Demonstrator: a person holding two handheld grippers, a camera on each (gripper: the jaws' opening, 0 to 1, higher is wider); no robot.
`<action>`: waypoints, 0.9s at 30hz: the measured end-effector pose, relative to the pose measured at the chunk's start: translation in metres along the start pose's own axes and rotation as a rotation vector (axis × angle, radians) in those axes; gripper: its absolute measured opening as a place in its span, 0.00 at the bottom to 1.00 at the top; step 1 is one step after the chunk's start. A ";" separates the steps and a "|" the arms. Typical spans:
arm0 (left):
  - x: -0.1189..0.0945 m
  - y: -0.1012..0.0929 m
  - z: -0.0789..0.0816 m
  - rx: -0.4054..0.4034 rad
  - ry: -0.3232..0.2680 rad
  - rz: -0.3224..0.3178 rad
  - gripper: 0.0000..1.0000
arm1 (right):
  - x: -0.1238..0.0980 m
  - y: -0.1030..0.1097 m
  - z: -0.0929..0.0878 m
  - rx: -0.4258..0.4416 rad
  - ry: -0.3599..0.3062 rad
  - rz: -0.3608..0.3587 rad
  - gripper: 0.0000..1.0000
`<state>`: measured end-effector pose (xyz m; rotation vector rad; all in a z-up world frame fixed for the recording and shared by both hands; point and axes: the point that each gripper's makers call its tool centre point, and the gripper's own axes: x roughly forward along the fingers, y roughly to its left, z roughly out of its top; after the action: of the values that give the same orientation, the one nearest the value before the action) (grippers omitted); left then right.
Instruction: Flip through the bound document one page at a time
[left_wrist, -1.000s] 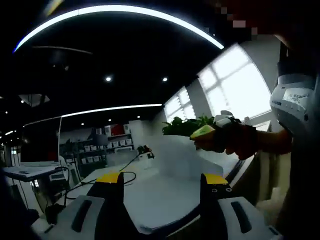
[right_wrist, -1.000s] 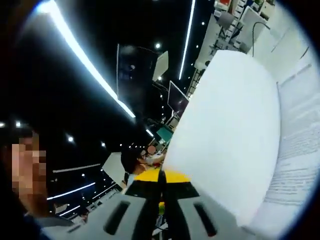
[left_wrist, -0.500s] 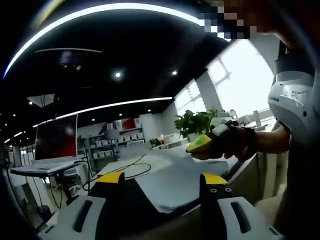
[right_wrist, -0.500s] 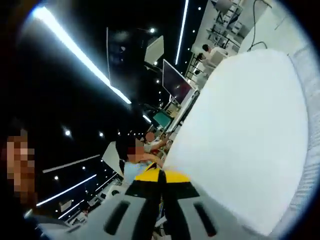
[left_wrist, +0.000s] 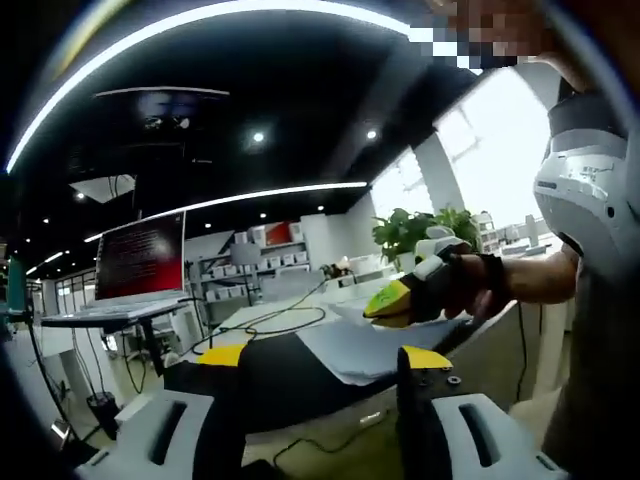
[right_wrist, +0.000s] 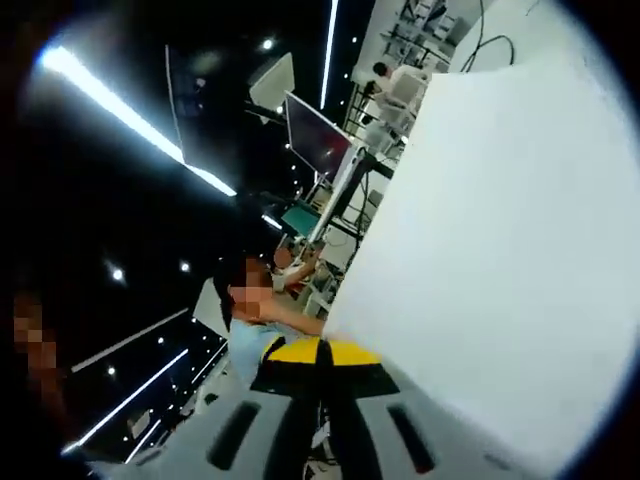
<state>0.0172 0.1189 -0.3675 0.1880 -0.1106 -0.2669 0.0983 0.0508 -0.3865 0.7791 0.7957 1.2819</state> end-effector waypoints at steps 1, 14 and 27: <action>-0.002 0.002 -0.001 -0.001 -0.002 0.005 0.59 | 0.001 -0.004 -0.002 -0.005 0.010 -0.017 0.01; -0.003 0.002 -0.019 -0.034 0.002 -0.013 0.57 | 0.011 -0.037 -0.023 -0.004 0.091 -0.214 0.01; 0.011 -0.007 -0.025 -0.071 -0.030 -0.047 0.54 | 0.015 -0.019 -0.023 -0.160 0.071 -0.186 0.15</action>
<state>0.0293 0.1132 -0.3924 0.1160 -0.1262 -0.3203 0.0896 0.0647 -0.4159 0.5221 0.7927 1.1945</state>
